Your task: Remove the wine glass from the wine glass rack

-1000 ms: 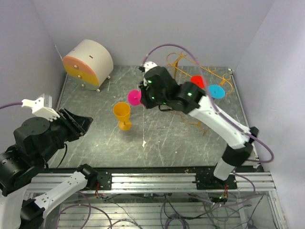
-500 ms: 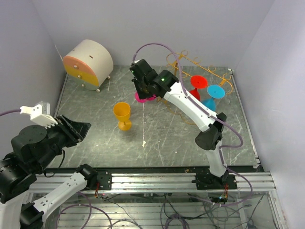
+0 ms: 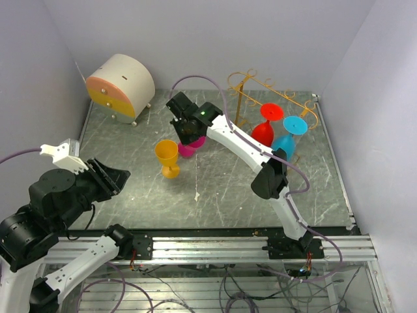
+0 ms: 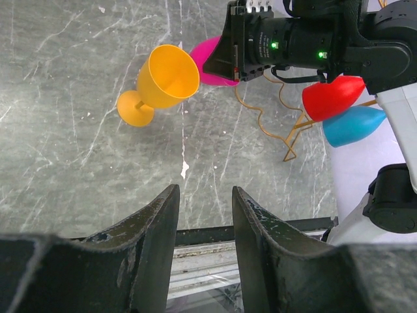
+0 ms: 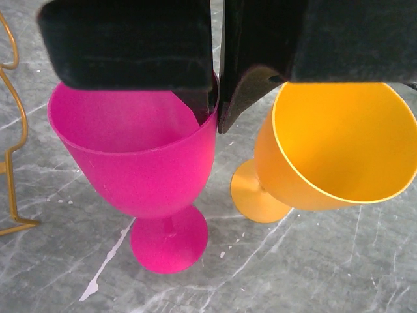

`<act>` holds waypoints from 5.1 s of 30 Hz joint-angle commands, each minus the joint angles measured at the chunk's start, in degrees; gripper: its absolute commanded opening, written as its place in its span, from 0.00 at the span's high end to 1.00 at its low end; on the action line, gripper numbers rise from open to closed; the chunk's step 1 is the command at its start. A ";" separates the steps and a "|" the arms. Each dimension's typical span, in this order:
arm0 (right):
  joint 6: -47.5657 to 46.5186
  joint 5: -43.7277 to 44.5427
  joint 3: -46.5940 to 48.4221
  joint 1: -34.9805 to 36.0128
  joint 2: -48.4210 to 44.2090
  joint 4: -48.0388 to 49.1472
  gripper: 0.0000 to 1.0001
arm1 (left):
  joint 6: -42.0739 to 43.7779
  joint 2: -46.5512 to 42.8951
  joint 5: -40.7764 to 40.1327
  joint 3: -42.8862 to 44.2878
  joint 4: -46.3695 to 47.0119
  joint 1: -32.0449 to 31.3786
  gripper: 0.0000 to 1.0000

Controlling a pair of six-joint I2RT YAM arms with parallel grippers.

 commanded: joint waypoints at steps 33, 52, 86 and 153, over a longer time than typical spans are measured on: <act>-1.18 4.39 -10.48 -0.08 -27.59 13.19 0.66 | -1.41 -1.16 7.94 -8.64 16.00 0.39 0.44; 6.33 29.39 -57.27 -0.25 -80.33 35.45 0.49 | -21.26 25.23 31.17 -26.48 86.99 -1.68 0.41; 8.47 33.41 -57.88 -0.25 -87.42 29.85 0.52 | -14.30 62.18 26.02 10.48 69.21 -12.09 0.49; 7.95 32.36 -58.63 -0.25 -87.11 31.12 0.54 | -21.42 62.09 24.44 11.93 73.10 -11.95 0.93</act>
